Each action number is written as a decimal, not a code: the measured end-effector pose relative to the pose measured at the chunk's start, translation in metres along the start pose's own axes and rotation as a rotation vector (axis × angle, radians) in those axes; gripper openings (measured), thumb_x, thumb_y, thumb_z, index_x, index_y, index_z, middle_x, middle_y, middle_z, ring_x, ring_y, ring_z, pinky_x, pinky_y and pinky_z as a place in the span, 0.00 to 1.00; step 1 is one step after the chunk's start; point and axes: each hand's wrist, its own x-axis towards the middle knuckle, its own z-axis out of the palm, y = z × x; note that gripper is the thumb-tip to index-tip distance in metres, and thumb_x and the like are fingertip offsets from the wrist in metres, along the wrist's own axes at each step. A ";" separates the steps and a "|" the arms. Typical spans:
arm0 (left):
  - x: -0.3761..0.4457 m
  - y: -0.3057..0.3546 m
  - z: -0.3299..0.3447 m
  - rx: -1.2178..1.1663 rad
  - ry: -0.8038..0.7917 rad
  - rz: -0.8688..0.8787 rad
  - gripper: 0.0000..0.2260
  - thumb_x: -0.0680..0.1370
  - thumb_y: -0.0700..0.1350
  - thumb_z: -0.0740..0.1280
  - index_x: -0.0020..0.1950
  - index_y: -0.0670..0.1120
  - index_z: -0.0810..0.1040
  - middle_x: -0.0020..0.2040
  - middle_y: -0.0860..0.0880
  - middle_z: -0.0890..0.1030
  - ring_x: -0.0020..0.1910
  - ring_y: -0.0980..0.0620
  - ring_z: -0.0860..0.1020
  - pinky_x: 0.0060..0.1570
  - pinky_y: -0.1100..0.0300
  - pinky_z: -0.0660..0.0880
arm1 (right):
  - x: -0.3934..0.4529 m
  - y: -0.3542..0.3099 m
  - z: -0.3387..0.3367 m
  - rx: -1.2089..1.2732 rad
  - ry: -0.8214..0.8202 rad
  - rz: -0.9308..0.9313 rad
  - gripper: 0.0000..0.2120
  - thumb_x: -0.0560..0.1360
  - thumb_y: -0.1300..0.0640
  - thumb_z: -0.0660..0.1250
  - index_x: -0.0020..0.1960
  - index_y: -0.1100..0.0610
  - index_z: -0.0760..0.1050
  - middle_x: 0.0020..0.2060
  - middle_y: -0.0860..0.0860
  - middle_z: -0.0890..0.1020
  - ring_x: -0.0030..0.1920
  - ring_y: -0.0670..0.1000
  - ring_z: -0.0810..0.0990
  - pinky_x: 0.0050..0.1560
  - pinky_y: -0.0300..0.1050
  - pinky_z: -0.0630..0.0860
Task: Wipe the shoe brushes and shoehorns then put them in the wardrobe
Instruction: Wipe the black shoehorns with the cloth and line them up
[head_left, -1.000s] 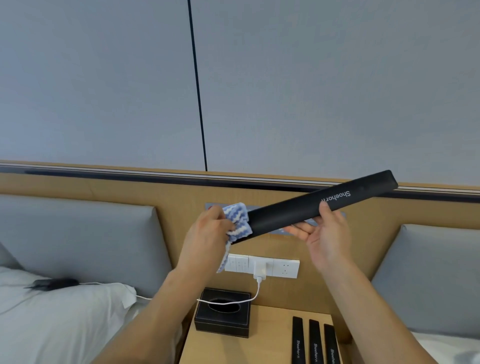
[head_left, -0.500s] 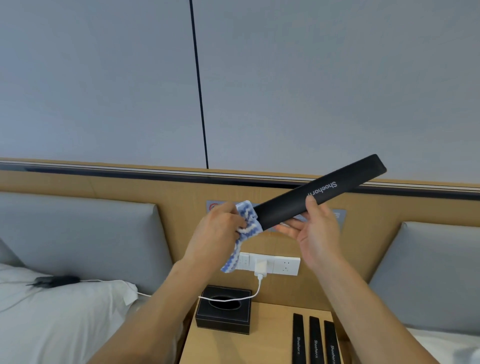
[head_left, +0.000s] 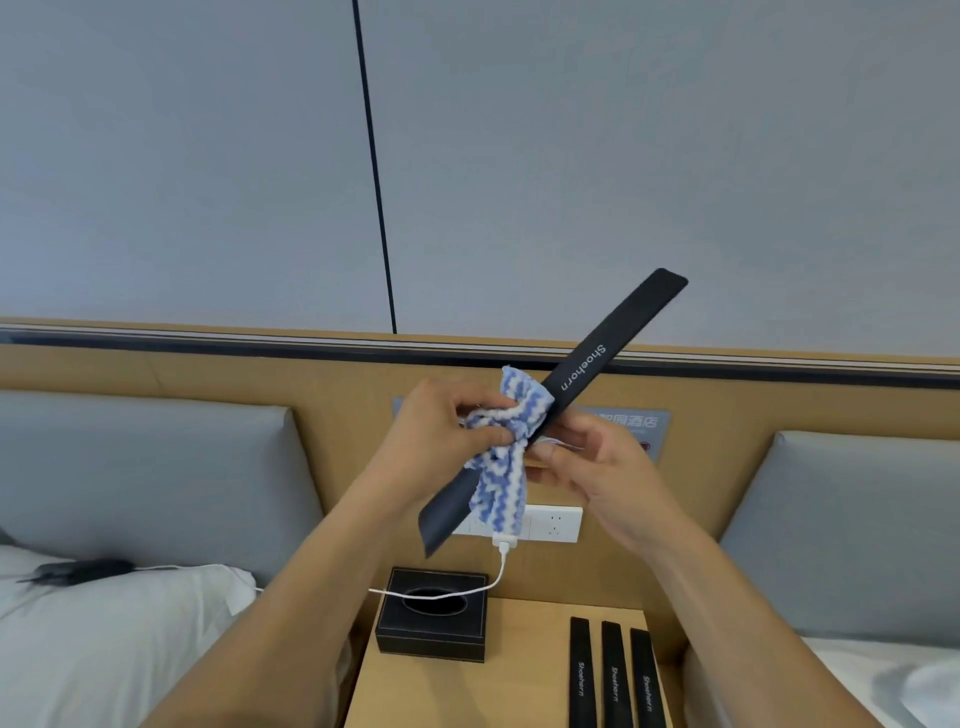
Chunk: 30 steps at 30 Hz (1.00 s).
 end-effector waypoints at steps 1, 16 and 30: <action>0.000 -0.001 0.001 -0.019 -0.019 -0.006 0.11 0.71 0.40 0.76 0.51 0.50 0.85 0.43 0.56 0.85 0.41 0.64 0.80 0.40 0.72 0.73 | 0.000 -0.001 -0.001 -0.013 0.014 -0.004 0.14 0.80 0.67 0.64 0.64 0.60 0.77 0.58 0.57 0.84 0.58 0.59 0.83 0.53 0.49 0.82; -0.020 -0.019 -0.008 -0.309 -0.501 -0.087 0.21 0.72 0.44 0.76 0.64 0.49 0.78 0.58 0.47 0.82 0.58 0.47 0.81 0.60 0.51 0.75 | -0.013 -0.011 -0.002 -0.222 0.158 0.119 0.11 0.74 0.58 0.74 0.54 0.58 0.79 0.45 0.54 0.86 0.47 0.51 0.87 0.40 0.45 0.84; -0.022 -0.011 -0.002 0.190 0.222 0.024 0.16 0.73 0.42 0.74 0.60 0.51 0.79 0.51 0.56 0.82 0.45 0.67 0.79 0.41 0.76 0.73 | -0.016 -0.009 -0.003 -0.169 0.161 0.169 0.13 0.77 0.63 0.68 0.59 0.50 0.79 0.49 0.48 0.87 0.50 0.48 0.86 0.44 0.42 0.83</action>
